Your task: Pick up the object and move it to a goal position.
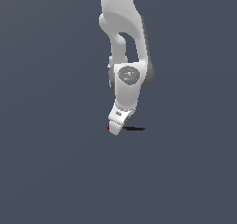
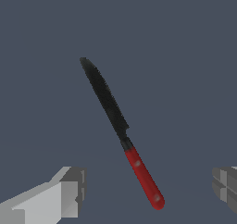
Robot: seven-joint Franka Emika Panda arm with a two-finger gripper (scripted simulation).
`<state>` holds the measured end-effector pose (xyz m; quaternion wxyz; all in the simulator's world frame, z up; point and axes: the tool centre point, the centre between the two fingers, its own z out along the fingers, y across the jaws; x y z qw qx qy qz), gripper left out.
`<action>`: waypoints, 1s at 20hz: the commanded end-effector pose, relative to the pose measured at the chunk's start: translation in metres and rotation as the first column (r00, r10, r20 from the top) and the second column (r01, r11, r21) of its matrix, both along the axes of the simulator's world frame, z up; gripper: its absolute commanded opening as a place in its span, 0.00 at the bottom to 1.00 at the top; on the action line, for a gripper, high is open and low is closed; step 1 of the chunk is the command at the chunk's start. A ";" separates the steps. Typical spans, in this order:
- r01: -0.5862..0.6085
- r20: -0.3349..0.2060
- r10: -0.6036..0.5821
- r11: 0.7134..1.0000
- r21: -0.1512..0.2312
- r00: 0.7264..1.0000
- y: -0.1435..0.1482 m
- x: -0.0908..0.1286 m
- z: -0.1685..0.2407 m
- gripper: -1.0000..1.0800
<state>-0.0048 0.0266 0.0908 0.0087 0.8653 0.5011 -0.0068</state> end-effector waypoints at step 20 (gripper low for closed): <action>-0.434 0.003 0.434 0.901 0.021 0.901 0.014 -0.006 -0.032 0.96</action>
